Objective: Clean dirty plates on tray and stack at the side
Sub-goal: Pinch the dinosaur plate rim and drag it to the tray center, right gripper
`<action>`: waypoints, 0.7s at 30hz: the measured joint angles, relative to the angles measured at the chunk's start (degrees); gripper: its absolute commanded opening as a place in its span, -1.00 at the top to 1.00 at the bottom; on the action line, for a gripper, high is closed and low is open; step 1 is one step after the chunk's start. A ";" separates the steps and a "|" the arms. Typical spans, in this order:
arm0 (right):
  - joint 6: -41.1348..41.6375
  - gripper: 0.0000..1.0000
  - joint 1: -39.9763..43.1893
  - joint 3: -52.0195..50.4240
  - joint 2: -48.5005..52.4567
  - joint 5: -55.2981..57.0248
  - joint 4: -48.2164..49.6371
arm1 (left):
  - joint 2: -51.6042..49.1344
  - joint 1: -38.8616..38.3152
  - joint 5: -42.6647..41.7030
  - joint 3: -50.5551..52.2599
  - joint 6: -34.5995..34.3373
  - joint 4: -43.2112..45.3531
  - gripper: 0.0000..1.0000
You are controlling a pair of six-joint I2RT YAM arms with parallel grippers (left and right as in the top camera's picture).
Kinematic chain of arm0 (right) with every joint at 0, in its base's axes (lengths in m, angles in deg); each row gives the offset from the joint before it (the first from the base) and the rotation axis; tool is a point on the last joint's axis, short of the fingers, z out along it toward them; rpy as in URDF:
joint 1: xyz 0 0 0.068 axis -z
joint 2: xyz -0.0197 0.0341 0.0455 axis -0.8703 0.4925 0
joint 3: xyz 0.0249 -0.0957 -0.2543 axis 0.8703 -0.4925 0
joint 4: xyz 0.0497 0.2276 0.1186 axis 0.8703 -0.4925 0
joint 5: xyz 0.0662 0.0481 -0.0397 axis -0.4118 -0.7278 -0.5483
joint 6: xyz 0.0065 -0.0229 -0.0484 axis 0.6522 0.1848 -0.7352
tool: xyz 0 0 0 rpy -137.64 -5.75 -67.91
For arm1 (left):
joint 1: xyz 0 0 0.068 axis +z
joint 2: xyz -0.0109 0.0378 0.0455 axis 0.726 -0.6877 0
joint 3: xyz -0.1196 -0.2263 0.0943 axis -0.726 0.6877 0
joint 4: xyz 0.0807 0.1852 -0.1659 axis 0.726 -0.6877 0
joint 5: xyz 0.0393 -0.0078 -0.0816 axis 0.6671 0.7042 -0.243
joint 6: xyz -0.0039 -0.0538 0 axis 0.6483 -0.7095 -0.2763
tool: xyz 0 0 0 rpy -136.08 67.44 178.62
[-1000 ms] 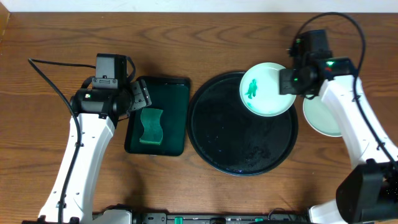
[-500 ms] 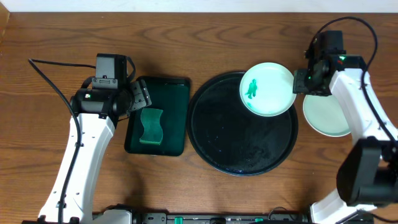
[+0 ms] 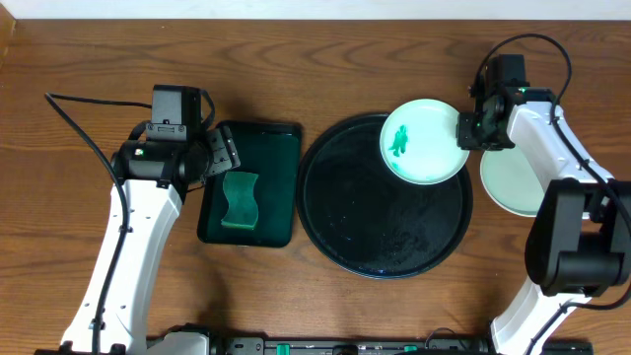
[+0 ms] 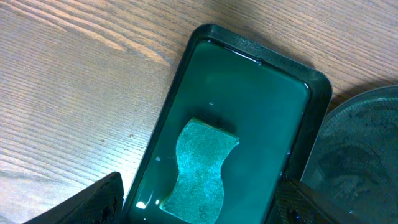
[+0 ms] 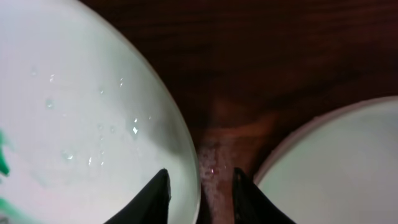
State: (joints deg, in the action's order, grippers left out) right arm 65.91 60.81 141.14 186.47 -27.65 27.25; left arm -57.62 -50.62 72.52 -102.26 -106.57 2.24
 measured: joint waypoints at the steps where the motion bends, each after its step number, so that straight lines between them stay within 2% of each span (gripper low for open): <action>1: -0.02 0.65 0.00 0.00 0.35 0.00 0.17 | 0.00 0.00 0.00 0.00 0.00 0.00 -0.58; 6: -0.50 0.75 0.00 0.00 2.25 -0.52 0.66 | 0.00 0.00 0.00 0.00 0.00 0.00 -0.57; 8: -0.83 0.97 0.00 0.00 2.29 -1.11 0.94 | 0.00 0.00 0.02 0.00 0.00 0.00 -0.57; 21: -0.66 0.97 0.11 0.00 1.79 -10.03 -3.45 | 0.00 0.00 0.00 0.00 0.00 0.00 -0.58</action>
State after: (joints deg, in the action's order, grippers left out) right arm 65.26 60.92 141.14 188.27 -37.68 23.80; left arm -57.62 -50.62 72.52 -102.26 -106.57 2.24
